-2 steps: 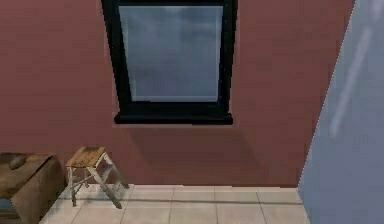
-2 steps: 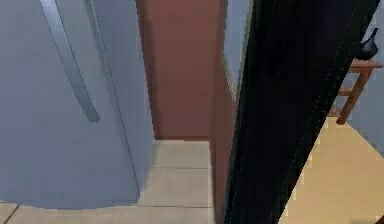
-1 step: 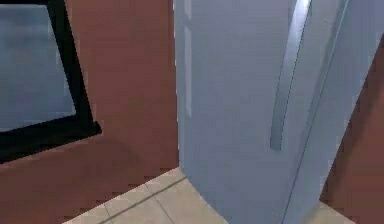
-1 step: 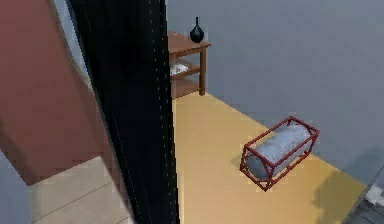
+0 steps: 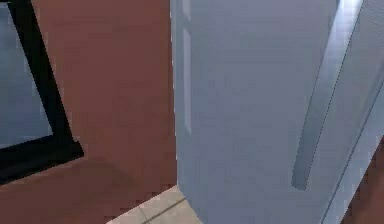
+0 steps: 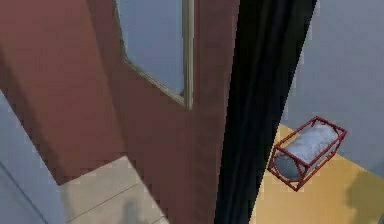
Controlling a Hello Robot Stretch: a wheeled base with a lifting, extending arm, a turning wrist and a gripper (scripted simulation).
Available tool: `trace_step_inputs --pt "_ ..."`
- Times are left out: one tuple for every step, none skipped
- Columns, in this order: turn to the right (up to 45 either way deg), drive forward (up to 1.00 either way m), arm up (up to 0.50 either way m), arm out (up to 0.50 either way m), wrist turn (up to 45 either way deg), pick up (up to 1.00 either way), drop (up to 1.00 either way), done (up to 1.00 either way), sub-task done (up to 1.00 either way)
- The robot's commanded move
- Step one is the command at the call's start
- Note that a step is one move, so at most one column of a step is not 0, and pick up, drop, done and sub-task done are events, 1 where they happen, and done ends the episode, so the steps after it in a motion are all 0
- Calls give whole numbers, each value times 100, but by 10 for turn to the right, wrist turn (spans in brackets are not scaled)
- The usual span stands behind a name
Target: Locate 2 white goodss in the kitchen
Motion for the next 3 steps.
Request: trace_step_inputs --pt "210 0 0 0 0 0 0 0 0" --pt "0 0 0 0 0 0 0 0 100" --pt "-450 0 0 0 0 0 0 0 0"
